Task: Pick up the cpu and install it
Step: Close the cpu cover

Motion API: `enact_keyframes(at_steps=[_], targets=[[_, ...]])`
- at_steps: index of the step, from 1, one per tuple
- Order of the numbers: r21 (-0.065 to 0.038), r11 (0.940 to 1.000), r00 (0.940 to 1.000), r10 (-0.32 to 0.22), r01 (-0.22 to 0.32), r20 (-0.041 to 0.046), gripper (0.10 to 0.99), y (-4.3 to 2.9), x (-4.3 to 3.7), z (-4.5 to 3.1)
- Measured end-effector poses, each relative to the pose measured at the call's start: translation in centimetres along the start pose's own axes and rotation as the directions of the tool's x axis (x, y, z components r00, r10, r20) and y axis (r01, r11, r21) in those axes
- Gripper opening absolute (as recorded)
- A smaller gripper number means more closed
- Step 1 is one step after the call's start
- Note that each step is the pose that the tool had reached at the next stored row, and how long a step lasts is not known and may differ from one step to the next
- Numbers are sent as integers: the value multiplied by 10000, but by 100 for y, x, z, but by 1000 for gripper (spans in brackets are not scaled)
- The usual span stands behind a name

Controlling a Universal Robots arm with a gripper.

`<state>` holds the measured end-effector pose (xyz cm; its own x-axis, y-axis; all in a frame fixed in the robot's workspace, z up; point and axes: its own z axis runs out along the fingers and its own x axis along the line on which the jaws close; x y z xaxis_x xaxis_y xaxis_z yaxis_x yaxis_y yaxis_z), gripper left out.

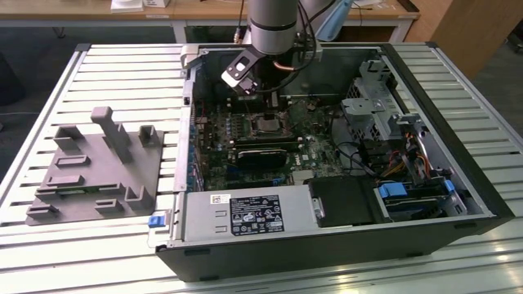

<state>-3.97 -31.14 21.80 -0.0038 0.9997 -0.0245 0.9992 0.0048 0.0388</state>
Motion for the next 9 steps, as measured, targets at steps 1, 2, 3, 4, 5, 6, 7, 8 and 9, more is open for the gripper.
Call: enact_keyframes(at_steps=[1,2,3,4,5,6,7,8,9], targets=[[0,10000,10000,0,0,1,106,0,0,-10],[0,10000,10000,0,0,2,106,1,-1,-22],[0,10000,10000,-1,1,2,106,2,-1,-37],[0,10000,10000,0,0,2,106,2,-2,-56],[0,10000,10000,0,0,2,106,3,-2,-77],[0,10000,10000,0,0,3,106,4,-3,-102],[0,10000,10000,-1,1,3,106,5,-3,-127],[-1,10000,10000,0,0,2,106,6,-4,-153],[-1,10000,10000,0,0,1,106,7,-4,-182]])
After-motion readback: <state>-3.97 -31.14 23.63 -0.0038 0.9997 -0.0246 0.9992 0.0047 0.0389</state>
